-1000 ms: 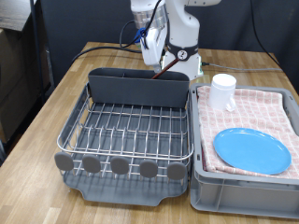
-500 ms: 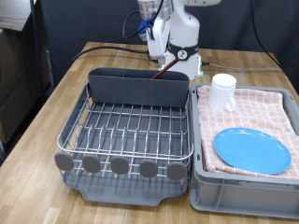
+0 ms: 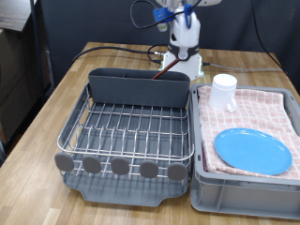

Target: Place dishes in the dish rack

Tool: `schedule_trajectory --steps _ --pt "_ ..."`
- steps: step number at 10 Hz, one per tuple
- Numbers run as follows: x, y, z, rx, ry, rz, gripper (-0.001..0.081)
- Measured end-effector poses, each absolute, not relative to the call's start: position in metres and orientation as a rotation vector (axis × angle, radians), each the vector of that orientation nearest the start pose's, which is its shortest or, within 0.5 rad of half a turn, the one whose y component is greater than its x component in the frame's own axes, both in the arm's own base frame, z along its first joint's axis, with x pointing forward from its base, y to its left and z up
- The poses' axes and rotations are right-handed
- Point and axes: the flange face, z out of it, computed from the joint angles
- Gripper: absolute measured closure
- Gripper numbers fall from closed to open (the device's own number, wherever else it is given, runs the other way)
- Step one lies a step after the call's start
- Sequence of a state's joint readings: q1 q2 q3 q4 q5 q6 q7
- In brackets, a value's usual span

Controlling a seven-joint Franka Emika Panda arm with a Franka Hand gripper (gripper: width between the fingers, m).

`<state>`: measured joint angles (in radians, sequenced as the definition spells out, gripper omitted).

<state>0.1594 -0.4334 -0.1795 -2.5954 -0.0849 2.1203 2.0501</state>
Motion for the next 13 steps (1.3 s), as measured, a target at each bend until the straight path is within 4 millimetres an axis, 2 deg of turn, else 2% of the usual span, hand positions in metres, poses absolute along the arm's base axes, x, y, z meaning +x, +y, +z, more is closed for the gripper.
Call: schedule_trajectory --steps 2,5,6,9,13 --pt "0.407 0.019 0.406 -1.850 2.541 -0.019 0.0003" --pt "0.434 0.058 0.413 -1.969 2.405 -0.113 0.0003" --pt "0.445 0.063 0.411 -2.004 2.387 -0.116 0.0003" --pt "0.449 0.067 0.415 -2.053 2.312 -0.138 0.0003" --pt "0.473 0.100 0.424 -2.139 2.211 -0.162 0.0003"
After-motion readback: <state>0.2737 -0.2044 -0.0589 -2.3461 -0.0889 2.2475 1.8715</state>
